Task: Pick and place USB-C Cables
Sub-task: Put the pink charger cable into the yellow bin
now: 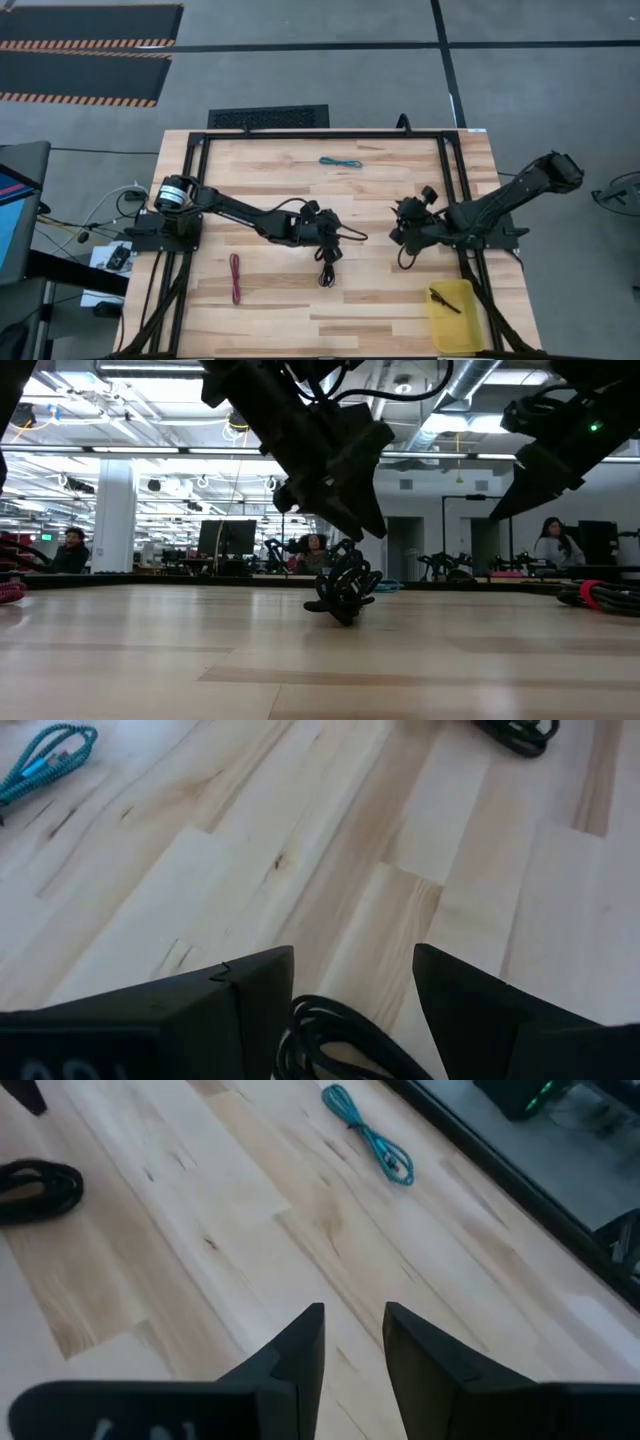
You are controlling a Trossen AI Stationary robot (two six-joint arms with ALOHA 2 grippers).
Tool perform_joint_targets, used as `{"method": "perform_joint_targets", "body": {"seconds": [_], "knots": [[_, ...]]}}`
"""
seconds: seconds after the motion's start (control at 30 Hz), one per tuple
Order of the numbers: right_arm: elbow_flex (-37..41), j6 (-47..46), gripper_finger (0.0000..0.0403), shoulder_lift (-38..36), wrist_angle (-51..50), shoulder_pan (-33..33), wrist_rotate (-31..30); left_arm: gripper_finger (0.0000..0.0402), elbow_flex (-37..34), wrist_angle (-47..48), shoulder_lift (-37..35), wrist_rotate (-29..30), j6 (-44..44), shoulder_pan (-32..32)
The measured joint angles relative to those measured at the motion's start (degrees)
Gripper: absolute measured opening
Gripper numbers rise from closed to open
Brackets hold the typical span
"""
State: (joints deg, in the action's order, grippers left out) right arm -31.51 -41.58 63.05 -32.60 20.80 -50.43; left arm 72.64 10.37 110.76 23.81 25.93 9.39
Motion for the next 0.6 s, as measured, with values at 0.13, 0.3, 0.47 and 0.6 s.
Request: {"method": "perform_joint_targets", "body": {"seconds": [0.13, 0.3, 0.47, 0.6], "knots": [[0.0, -0.42, 0.0128, 0.0, 0.24, 0.0, 2.15, 0.0197, 0.0, 2.83, -0.1, 0.01, -1.25, 0.04], [0.0, -0.42, 0.0131, 0.0, 0.54, 0.0, 5.22, 0.02, 0.0, 13.22, -2.76, 4.6, 5.78, 0.07], [0.0, -0.39, 0.0143, 0.0, 1.96, 0.02, 5.35, 0.0207, -0.01, 22.58, -7.09, 11.07, 8.52, 0.54], [0.0, 2.95, 0.016, 1.14, 8.24, 0.0, 6.6, 0.0209, 0.0, 26.9, -9.19, 12.91, 8.8, 1.68]]}}
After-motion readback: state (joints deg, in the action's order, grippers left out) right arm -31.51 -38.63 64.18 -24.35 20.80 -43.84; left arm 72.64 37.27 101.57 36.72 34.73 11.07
